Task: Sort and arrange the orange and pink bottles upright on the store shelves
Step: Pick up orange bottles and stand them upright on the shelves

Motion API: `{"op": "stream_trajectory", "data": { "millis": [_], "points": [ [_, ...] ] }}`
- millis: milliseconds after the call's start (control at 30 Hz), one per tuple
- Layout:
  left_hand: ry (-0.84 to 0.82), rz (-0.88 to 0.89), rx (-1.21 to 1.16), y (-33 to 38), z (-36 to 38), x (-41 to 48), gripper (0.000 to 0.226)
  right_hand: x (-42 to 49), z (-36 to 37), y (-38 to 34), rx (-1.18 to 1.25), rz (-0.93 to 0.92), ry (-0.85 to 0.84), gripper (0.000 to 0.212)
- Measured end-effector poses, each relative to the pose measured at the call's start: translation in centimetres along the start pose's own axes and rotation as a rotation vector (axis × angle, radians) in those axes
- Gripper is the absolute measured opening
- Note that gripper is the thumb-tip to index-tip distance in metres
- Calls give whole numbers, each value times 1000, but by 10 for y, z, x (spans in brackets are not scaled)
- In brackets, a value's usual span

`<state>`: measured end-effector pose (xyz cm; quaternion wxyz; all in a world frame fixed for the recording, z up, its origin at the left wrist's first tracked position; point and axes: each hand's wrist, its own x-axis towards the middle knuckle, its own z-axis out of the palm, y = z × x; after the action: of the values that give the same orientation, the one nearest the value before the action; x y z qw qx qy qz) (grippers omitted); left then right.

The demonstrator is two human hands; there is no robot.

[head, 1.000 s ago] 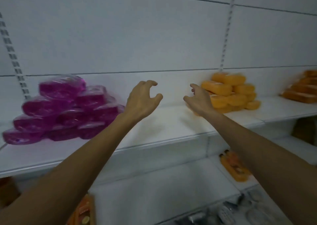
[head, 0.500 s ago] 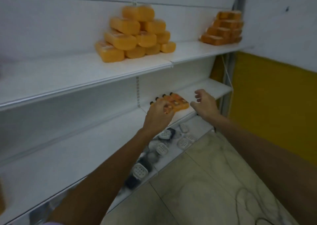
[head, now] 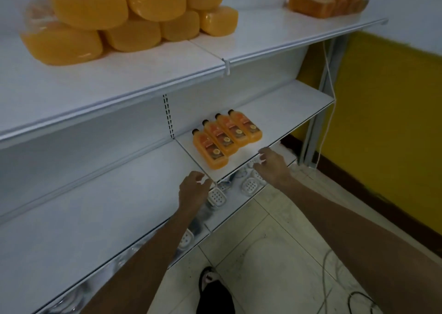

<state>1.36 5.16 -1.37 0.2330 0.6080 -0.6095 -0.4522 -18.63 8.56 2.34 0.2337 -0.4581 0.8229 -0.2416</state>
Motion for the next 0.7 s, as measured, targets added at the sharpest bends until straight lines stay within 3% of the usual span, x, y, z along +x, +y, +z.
{"op": "stream_trajectory", "data": {
  "millis": [167,433,567,633,700],
  "points": [
    [-12,-232,0,-11,23,62,37,61,34,-7,-113,17,-199,53],
    [72,-304,-37,0,52,139,51,153,49,-13,-148,-70,-216,55],
    [22,-366,-81,6,73,156,72,185,71,-19,-200,-200,-373,57],
    [67,-410,-127,10,84,161,73,200,87,-17,-255,-311,-428,48],
    [175,-414,-113,7,97,167,69,213,99,-16,-321,-369,-440,53]
  ]
}}
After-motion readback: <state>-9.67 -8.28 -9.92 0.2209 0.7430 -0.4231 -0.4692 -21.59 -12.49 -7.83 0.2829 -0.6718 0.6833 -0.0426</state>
